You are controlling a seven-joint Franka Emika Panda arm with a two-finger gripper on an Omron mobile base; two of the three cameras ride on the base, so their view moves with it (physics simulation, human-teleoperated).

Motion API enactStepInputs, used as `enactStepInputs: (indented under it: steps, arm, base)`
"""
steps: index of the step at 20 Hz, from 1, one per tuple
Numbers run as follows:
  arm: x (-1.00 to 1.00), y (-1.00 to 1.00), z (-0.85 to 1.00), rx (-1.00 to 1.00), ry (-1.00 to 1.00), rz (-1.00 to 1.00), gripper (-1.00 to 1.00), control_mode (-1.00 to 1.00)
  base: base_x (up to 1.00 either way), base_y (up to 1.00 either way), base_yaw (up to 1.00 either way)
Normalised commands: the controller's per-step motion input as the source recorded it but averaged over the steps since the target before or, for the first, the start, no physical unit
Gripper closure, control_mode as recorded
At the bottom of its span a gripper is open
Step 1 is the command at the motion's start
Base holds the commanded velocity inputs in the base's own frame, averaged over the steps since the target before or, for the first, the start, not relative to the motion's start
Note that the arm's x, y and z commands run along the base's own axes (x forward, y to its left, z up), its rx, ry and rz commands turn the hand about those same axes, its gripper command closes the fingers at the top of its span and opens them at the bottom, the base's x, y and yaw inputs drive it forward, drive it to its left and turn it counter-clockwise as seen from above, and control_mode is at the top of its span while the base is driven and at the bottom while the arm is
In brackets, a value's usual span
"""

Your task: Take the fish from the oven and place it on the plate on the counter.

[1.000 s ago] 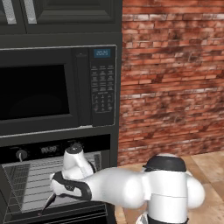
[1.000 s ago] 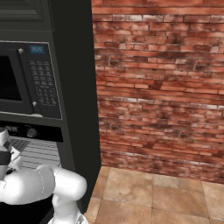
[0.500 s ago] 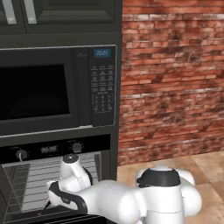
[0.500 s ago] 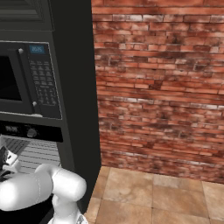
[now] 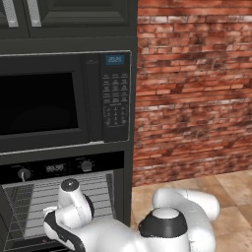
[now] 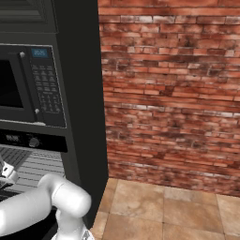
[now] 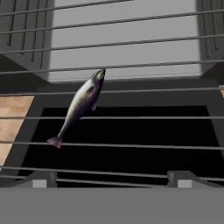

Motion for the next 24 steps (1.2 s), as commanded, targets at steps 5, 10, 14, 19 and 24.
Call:
enactStepInputs:
  steps: [5,10,14,19,24]
  arm:
    - [0.43,0.29,-0.05,0.00,-0.04,0.01,-1.00,-1.00]
    - [0.21,0.11,-0.30,0.00,0.00,0.00,-1.00,-1.00]
    - [0.02,0.01,-0.56,0.00,0.00,0.00,-1.00,-1.00]
    - [0.04,0.05,-0.34,0.00,0.00,0.00,-1.00,-1.00]
    - [0.18,0.08,-0.12,0.00,-0.01,0.00,-1.00,-1.00]
  base:
    - [0.00,0.00,0.00]
    - [0.00,0.00,0.00]
    - [0.00,0.00,0.00]
    - [0.00,0.00,0.00]
    - [0.00,0.00,0.00]
